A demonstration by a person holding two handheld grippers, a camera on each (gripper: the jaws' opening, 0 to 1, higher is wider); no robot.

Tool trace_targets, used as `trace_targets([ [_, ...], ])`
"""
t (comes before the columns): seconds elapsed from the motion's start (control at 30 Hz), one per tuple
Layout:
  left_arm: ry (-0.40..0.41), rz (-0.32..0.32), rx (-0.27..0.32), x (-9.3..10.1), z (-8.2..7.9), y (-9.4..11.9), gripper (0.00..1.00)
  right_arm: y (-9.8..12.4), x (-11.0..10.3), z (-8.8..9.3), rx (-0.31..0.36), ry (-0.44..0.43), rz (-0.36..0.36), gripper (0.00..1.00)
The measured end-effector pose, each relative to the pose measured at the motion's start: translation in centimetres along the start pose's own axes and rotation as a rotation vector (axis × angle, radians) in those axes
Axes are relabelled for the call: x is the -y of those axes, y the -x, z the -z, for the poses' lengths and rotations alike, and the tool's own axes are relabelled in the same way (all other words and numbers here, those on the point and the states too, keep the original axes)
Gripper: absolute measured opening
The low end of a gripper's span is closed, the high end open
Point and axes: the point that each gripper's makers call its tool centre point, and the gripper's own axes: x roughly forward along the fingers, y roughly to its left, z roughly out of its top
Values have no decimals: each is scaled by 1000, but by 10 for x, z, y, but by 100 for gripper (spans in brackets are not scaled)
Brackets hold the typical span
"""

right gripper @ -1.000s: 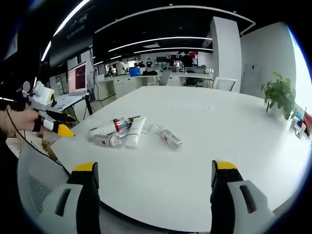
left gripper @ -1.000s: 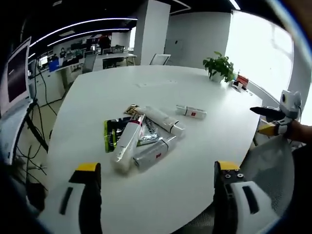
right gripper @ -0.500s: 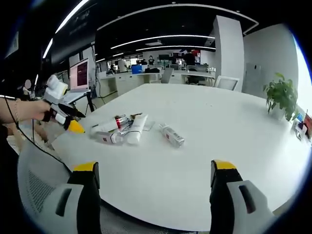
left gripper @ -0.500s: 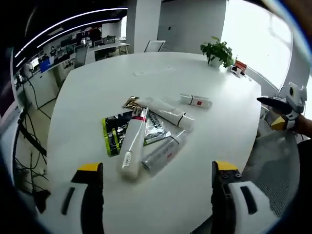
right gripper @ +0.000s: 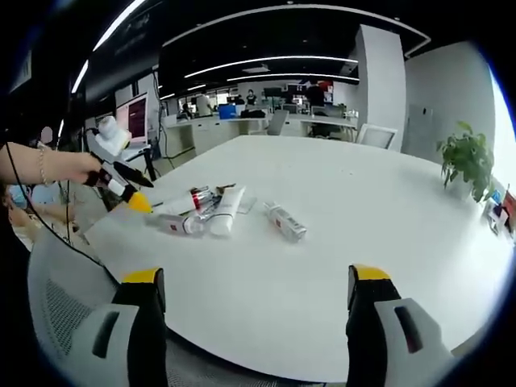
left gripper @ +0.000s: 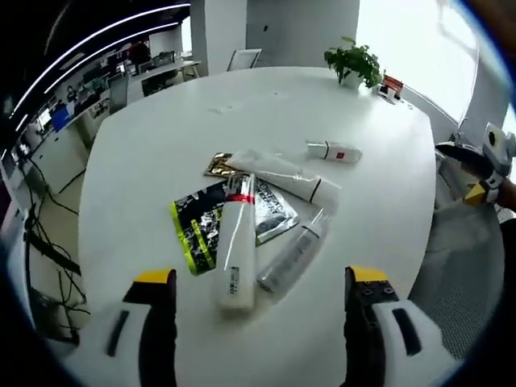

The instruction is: Arrange the skincare products in the storage area until every visible bottle or jar stands upright without overlapping.

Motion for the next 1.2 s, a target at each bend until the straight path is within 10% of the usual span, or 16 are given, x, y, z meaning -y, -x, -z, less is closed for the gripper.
trace_targets([
  [1.2, -123, 15, -254, -22, -13, -59, 60, 0, 5, 0, -1, -33, 32, 91],
])
